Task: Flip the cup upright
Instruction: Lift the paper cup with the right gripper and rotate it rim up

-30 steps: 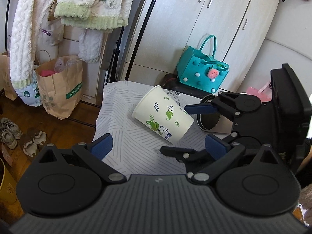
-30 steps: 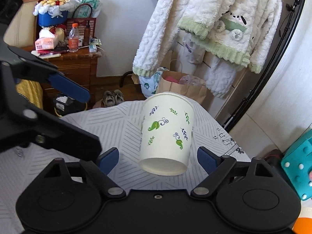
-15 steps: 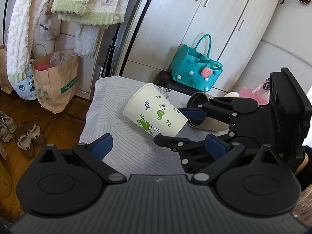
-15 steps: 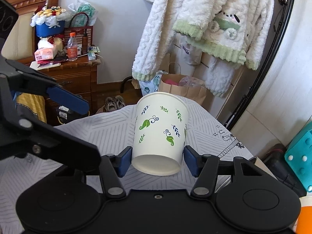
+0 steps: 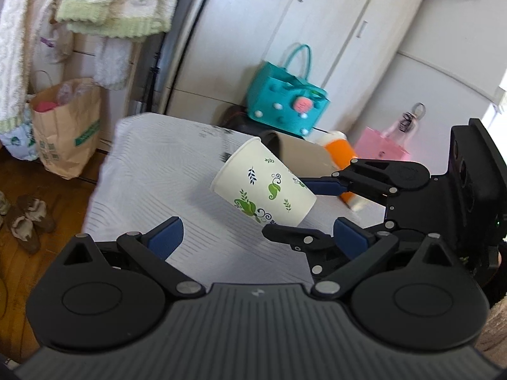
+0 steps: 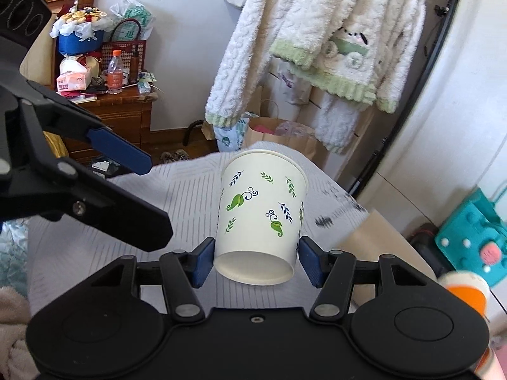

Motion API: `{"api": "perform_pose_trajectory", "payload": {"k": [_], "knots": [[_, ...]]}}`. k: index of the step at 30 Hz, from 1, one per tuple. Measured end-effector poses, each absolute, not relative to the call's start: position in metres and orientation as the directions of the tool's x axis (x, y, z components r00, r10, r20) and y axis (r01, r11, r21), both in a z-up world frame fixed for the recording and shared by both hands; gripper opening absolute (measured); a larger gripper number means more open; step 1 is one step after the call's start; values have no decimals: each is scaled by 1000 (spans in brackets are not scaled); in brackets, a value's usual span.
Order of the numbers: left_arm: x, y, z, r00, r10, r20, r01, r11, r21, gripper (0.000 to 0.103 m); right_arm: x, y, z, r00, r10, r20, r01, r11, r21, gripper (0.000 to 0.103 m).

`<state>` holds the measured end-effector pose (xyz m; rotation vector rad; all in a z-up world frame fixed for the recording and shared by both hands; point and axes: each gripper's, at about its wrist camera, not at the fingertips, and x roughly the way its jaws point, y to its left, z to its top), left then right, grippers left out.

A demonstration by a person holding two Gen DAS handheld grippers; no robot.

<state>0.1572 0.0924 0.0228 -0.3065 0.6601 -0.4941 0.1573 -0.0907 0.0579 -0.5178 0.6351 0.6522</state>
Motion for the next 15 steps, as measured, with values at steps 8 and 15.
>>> {"api": "perform_pose_trajectory", "payload": {"k": [8,15], "knots": [[147,50,22,595,-611,-522,410,790,-457,102,122,-129,61,635,311,-707,-632,735,-246,63],[137,12,21,538,-652,-534,458,758,-464,102,100,-163,56,628,256,-735,-570,794,-210,63]]}}
